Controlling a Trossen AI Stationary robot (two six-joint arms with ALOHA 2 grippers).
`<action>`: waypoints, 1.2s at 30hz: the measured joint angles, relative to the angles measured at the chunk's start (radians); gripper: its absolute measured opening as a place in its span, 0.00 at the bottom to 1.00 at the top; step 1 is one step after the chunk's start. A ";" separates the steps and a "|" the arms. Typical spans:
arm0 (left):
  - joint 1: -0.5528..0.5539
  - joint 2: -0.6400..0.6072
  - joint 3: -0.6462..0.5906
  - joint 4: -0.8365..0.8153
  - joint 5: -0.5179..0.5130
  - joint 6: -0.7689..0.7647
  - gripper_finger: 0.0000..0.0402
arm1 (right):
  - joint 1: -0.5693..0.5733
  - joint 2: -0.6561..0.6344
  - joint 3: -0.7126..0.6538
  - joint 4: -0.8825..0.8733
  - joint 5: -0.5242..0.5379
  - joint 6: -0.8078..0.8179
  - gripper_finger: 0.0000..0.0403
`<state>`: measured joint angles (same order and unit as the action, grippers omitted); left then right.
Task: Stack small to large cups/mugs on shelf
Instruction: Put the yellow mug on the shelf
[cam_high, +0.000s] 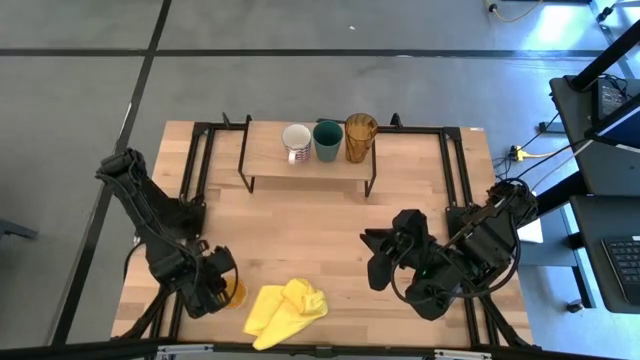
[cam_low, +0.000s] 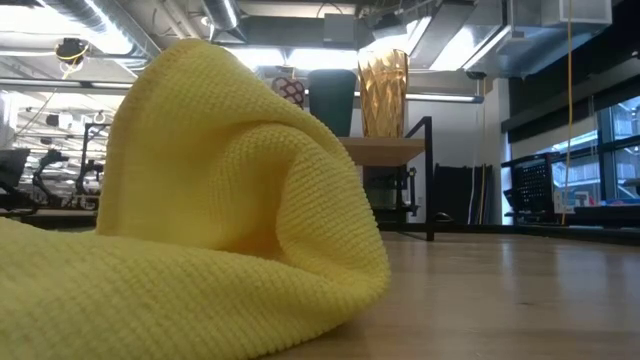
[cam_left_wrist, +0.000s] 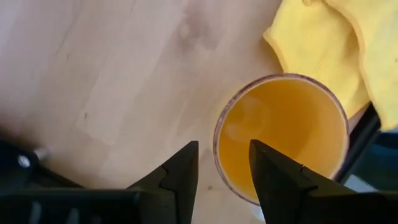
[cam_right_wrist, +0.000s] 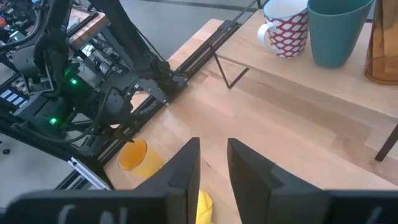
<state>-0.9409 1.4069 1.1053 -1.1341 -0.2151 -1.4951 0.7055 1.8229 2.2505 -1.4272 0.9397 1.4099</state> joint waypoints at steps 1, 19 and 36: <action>0.000 0.003 0.000 0.000 -0.004 0.015 0.34 | 0.000 0.000 0.000 0.002 -0.004 0.000 0.21; 0.008 0.015 -0.117 0.106 0.027 0.123 0.33 | 0.000 0.000 0.000 0.022 -0.011 -0.003 0.21; 0.079 0.014 -0.116 0.040 0.051 -0.064 0.04 | 0.000 0.000 0.000 0.009 -0.008 -0.001 0.21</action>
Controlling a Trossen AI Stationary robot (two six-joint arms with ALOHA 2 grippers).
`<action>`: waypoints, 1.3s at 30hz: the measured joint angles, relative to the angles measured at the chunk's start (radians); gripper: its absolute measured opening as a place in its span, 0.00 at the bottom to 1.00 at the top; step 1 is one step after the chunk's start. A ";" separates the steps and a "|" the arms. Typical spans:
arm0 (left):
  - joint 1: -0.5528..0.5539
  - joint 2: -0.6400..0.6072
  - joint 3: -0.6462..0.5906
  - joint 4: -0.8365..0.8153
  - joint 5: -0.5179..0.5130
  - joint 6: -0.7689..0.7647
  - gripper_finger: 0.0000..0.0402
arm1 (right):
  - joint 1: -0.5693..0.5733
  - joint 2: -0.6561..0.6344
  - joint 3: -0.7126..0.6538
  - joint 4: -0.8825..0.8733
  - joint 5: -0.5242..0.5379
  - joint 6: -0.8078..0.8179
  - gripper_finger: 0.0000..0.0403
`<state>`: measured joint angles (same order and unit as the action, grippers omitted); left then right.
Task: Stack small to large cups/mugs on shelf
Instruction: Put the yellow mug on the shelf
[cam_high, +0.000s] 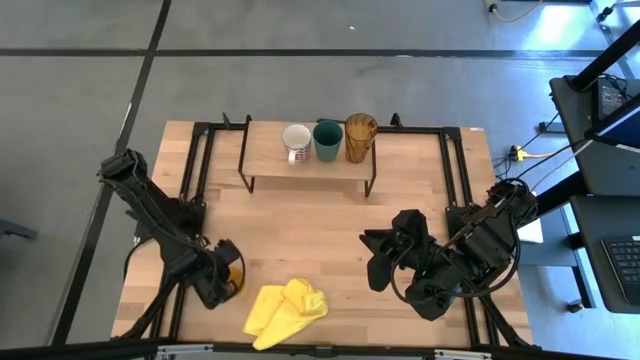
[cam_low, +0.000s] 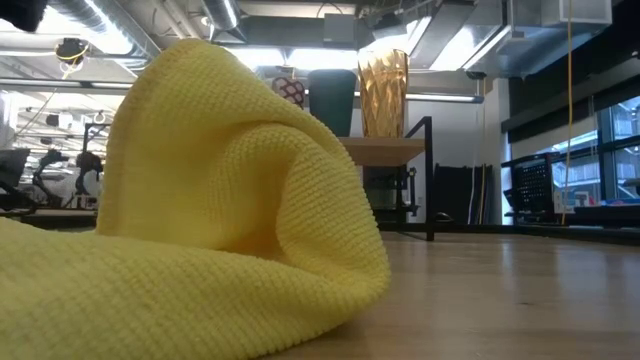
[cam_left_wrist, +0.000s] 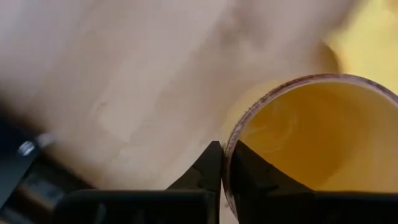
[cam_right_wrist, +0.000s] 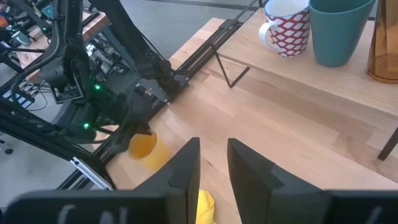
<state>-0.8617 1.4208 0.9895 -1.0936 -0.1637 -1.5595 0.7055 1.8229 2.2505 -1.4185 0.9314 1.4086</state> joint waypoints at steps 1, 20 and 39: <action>0.008 0.000 0.000 -0.023 0.002 -0.037 0.04 | 0.000 0.000 0.000 0.000 0.000 0.001 0.21; 0.288 -0.026 -0.002 -0.023 -0.028 -0.215 0.02 | -0.064 -0.007 0.000 -0.097 0.074 0.004 0.21; 0.287 -0.034 -0.036 -0.085 -0.023 -0.427 0.02 | -0.159 -0.172 0.000 -0.153 0.127 -0.321 0.21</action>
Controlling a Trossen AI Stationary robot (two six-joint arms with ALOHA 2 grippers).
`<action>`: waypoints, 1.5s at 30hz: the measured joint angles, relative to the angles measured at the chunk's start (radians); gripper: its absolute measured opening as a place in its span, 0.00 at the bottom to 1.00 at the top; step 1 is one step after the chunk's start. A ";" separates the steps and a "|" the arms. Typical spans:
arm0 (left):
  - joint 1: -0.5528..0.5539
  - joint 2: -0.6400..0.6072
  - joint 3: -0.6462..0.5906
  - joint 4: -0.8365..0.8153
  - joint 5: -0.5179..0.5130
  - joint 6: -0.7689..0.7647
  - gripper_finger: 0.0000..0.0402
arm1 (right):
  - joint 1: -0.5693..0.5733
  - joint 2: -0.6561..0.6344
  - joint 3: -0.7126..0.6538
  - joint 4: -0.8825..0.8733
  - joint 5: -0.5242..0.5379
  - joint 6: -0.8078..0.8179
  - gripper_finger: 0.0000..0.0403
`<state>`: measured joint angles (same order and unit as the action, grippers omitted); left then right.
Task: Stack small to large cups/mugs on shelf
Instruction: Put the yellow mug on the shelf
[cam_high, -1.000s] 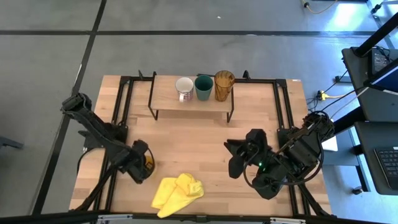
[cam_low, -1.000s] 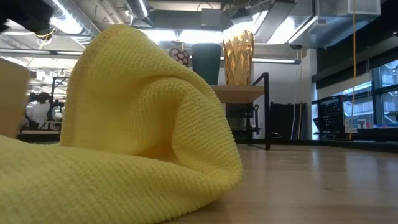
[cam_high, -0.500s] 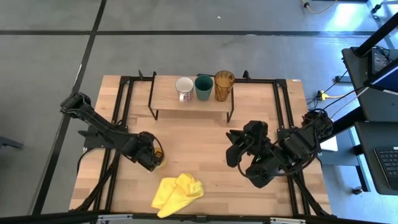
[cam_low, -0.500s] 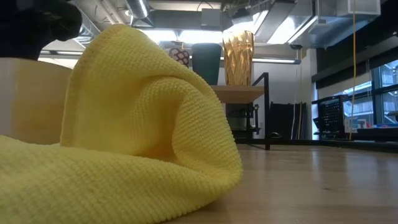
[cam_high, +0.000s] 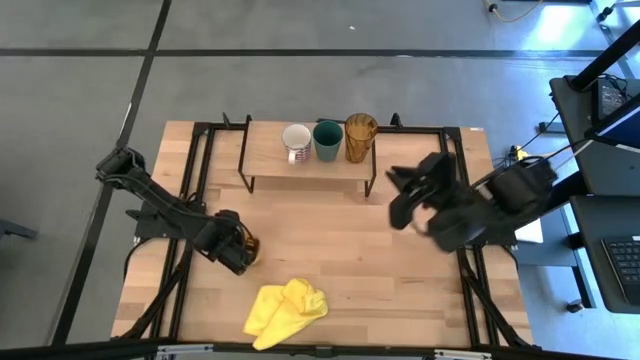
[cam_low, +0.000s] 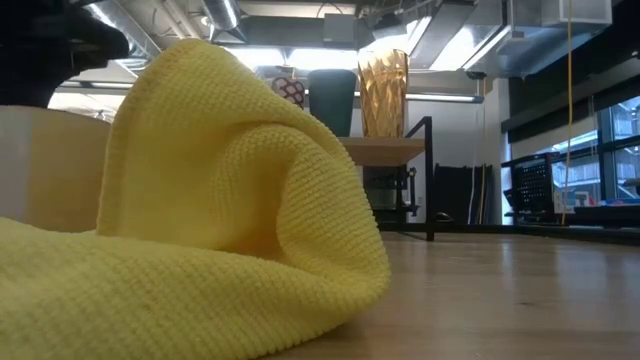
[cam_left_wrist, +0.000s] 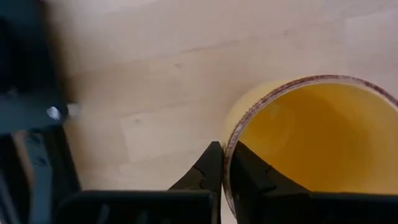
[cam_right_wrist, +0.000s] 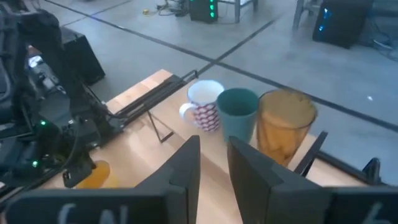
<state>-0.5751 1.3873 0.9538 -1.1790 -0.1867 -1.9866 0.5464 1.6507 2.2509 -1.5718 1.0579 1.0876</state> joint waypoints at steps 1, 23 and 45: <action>-0.005 -0.003 -0.010 0.015 0.004 -0.020 0.02 | -0.003 -0.020 0.000 0.000 -0.001 -0.022 0.21; 0.021 -0.014 0.010 0.056 0.066 -0.219 0.02 | 0.022 -0.252 0.001 0.001 -0.197 -0.305 0.21; 0.076 -0.061 0.108 -0.171 0.011 -0.046 0.02 | 0.012 -0.281 0.000 0.001 -0.135 -0.338 0.21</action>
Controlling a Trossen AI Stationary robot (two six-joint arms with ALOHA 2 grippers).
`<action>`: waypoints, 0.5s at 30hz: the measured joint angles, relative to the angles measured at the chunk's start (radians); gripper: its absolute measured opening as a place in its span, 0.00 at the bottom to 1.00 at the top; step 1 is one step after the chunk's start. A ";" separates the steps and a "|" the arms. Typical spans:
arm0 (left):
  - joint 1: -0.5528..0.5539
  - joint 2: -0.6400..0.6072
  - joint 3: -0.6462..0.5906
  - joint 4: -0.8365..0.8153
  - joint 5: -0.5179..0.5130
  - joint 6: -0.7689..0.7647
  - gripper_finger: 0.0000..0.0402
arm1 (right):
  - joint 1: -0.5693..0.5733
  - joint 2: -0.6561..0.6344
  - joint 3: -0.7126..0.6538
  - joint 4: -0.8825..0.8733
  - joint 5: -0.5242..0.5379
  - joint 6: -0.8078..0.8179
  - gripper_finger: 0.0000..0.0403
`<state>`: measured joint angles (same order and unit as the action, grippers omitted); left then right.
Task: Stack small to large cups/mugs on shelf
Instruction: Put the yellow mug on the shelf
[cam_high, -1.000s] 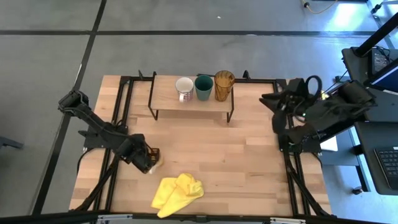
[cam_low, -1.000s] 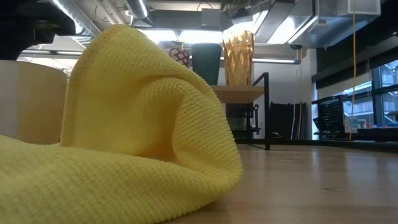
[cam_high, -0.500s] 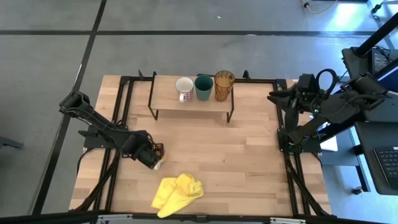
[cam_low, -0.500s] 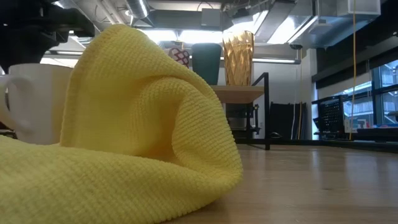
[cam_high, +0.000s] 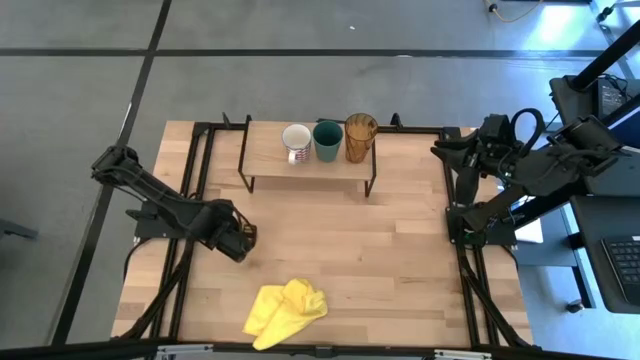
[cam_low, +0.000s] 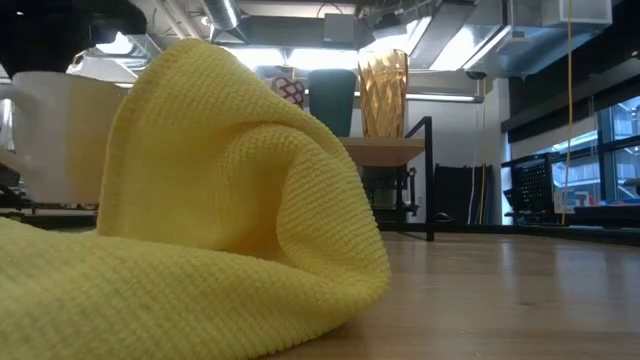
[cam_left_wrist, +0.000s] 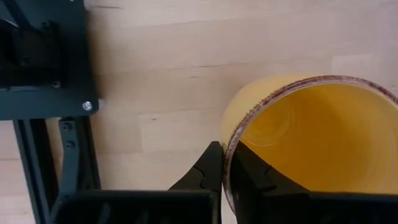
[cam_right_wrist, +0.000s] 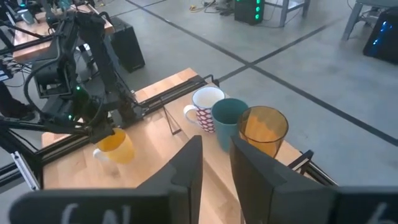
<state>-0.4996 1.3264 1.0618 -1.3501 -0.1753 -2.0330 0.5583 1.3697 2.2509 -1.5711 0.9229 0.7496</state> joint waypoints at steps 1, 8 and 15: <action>0.004 -0.007 0.000 -0.001 -0.002 0.002 0.02 | 0.000 0.000 0.000 0.000 0.000 0.000 0.21; 0.052 -0.067 0.006 -0.007 -0.030 0.016 0.02 | 0.000 0.002 0.000 0.000 0.002 0.003 0.21; 0.177 -0.085 0.129 -0.098 -0.083 0.145 0.02 | 0.000 -0.006 -0.045 0.002 0.025 0.007 0.21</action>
<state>-0.3228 1.2416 1.1911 -1.4479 -0.2582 -1.8885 0.5583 1.3640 2.2063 -1.5692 0.9482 0.7570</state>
